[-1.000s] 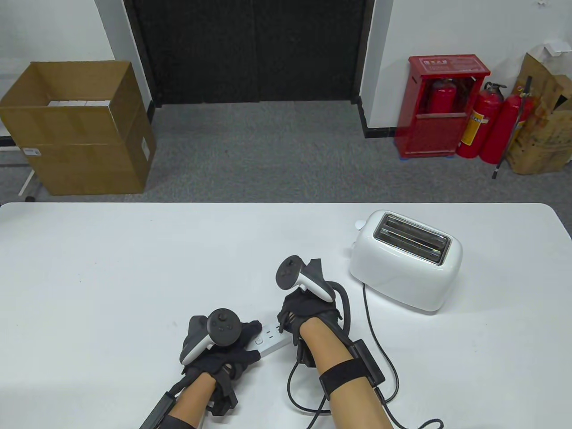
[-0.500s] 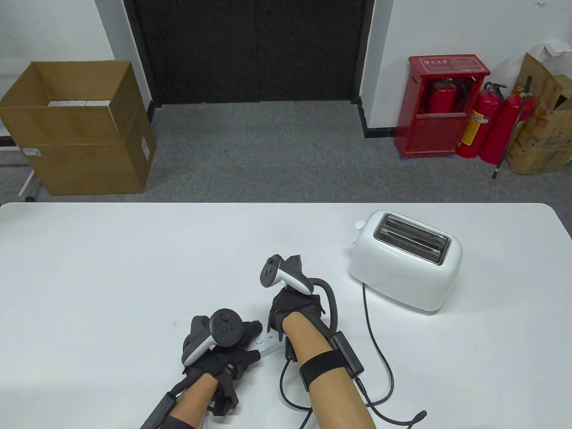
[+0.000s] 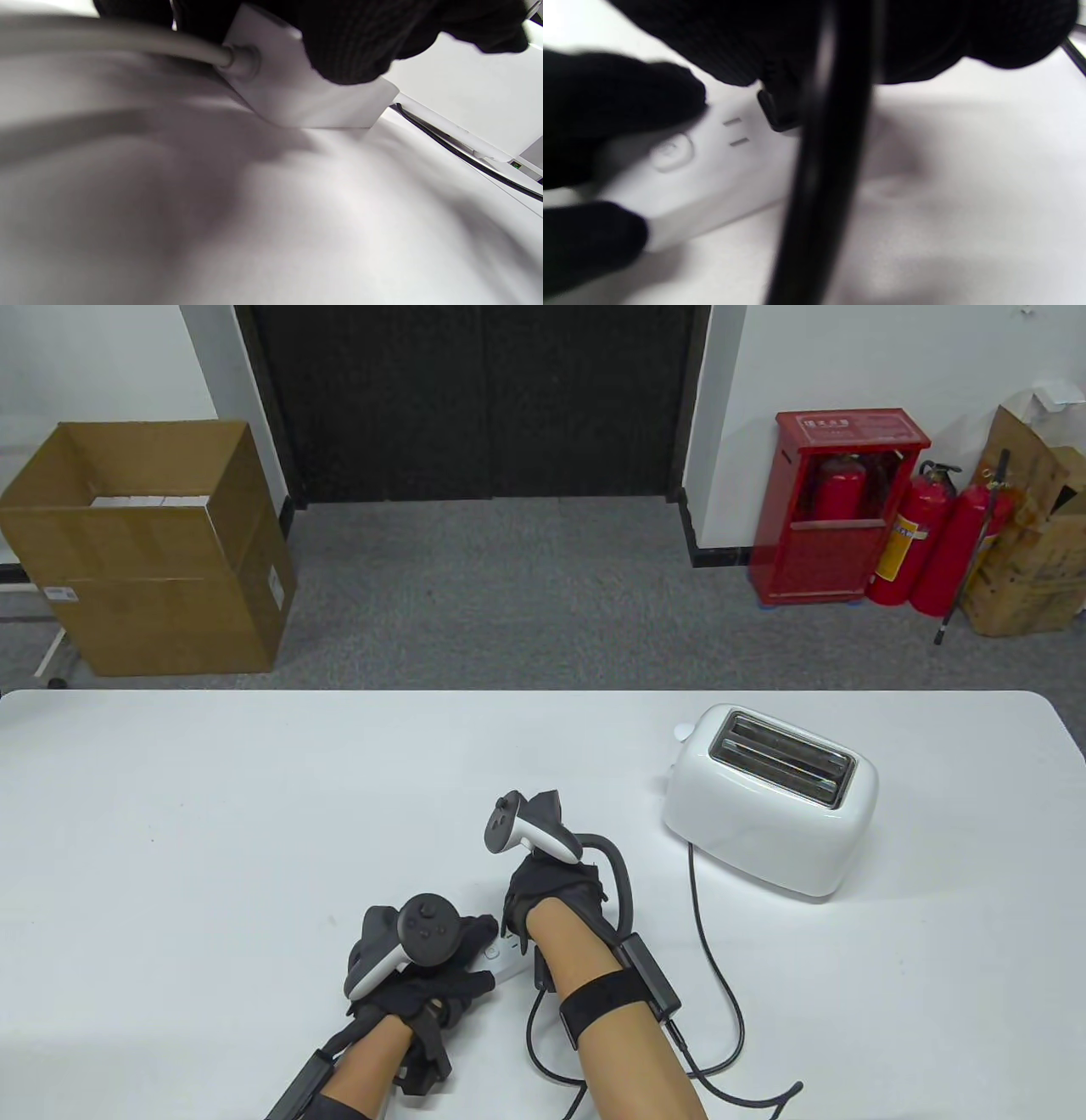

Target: Plug the toaster into the power strip

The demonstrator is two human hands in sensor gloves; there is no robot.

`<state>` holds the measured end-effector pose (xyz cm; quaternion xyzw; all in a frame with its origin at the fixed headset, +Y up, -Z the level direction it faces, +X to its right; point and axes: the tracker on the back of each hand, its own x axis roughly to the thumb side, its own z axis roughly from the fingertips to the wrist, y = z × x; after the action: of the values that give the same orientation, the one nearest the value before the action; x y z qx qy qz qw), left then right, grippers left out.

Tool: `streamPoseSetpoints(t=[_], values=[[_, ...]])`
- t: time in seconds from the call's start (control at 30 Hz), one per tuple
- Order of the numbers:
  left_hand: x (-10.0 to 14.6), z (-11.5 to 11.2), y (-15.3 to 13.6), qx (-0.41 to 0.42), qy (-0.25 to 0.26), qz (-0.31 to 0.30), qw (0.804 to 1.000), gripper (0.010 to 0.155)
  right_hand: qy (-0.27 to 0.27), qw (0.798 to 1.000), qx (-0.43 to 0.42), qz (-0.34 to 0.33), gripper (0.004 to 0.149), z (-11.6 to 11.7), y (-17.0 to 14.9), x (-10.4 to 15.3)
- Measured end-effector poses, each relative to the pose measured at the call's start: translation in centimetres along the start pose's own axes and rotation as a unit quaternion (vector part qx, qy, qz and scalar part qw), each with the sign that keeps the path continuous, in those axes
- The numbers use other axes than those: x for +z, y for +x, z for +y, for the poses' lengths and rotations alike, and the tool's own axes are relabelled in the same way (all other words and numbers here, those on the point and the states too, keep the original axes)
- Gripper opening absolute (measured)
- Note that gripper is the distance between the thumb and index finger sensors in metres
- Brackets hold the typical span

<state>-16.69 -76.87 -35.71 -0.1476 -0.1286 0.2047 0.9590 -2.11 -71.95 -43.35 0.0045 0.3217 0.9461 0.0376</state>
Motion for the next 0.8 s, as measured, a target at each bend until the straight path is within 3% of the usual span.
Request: streamPoseSetpoints(t=[0.33,0.47,0.57,0.67,0.8], values=[[0.0,0.1,-0.2,-0.002,-0.001,-0.003,1.000,0.071,0.007,1.000,-0.013,0.010,0.050,0.5,-0.1,-0.4],[0.1,0.2,0.1,-0.021,0.001,-0.003,1.000,0.072,-0.023,1.000,-0.009,0.007,0.049,0.6,0.1,-0.1],[0.2,0.5,-0.1,-0.053,0.011,0.004,0.999,0.072,-0.059,0.997,-0.046,-0.002,0.049,0.7,-0.2,0.4],[0.2,0.6,-0.4,-0.046,0.005,0.012,0.999,0.072,-0.054,0.994,-0.091,-0.035,0.056,0.8,-0.7,0.9],[0.1,0.7,-0.3,-0.052,-0.005,0.012,0.999,0.072,-0.089,0.972,-0.199,-0.086,0.064,0.6,-2.0,2.3]])
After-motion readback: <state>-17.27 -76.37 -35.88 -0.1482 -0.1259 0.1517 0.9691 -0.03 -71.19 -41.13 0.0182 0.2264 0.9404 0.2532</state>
